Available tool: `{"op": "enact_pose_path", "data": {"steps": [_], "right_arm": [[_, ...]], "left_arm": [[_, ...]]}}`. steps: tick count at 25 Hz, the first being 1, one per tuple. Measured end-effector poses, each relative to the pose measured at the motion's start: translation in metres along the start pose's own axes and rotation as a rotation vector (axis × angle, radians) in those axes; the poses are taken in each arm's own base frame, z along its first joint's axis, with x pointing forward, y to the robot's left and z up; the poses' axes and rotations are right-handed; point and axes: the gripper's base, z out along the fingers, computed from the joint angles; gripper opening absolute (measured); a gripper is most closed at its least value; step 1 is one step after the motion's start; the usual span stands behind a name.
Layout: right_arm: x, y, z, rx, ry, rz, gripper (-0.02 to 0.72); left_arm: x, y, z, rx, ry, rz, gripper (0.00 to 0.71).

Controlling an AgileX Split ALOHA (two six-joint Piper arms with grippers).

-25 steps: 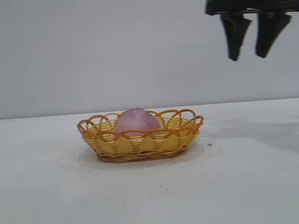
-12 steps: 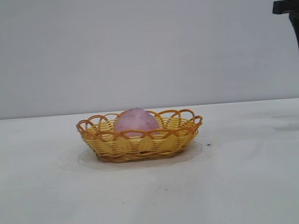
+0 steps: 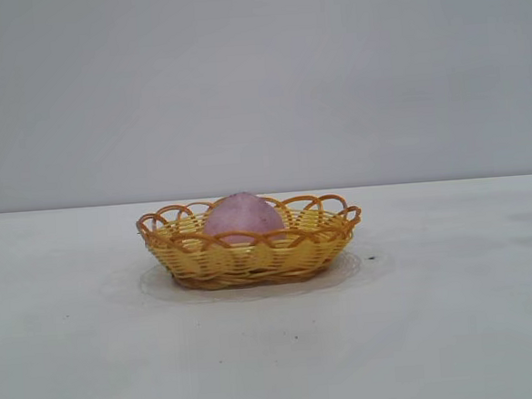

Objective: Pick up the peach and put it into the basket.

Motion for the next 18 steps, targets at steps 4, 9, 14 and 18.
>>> {"op": "enact_pose_path", "data": {"steps": [4,9,14,18], "right_arm": [[0.037,0.0,-0.023,-0.001,-0.057,0.002,0.356],[0.091,0.002,-0.045,-0.003,-0.123,0.005,0.356],[0.152,0.003,-0.059,-0.001,-0.193,0.008,0.356],[0.201,0.005,-0.066,-0.009,-0.304,0.014,0.356]], "left_arm": [[0.0,0.0,0.0,0.0,0.0,0.0,0.461],[0.0,0.0,0.0,0.0,0.0,0.0,0.461],[0.0,0.0,0.0,0.0,0.0,0.0,0.461],[0.0,0.0,0.0,0.0,0.0,0.0,0.461]]}}
